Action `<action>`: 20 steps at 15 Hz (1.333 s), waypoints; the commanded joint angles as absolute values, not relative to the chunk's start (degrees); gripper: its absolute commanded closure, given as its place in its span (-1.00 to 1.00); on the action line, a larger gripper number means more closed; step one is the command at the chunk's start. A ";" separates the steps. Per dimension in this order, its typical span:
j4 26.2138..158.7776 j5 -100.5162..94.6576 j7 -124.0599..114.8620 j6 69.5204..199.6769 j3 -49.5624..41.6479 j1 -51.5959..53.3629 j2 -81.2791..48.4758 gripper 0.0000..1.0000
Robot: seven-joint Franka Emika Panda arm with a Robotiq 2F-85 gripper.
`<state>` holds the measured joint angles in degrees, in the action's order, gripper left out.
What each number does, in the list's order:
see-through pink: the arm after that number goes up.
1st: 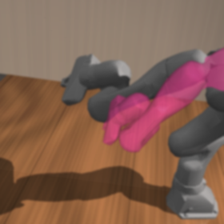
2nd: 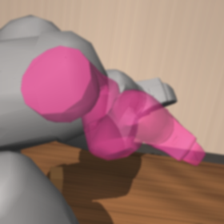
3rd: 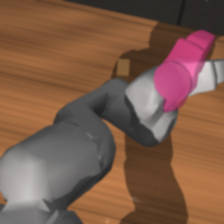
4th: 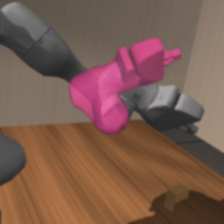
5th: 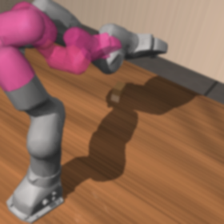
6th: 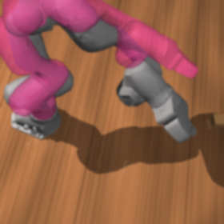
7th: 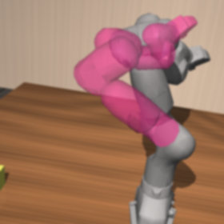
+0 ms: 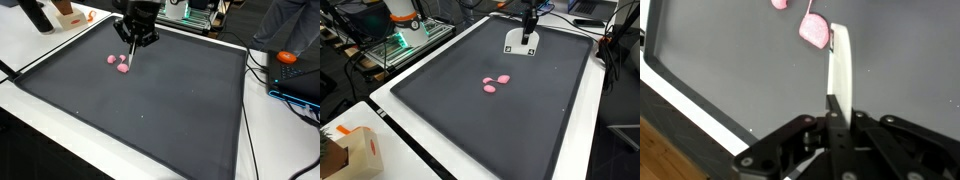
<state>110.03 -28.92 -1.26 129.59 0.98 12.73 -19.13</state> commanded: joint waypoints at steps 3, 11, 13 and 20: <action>102.89 -31.08 -3.04 119.92 1.68 14.75 -24.20 0.98; 94.42 -32.12 -3.35 107.79 1.69 17.27 -30.99 0.98; 92.12 -32.06 -2.79 105.13 1.77 17.69 -32.86 0.98; 82.47 -29.51 -1.29 97.80 2.41 17.46 -38.73 0.98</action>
<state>87.77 -30.32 -1.94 101.59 2.20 17.36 -35.53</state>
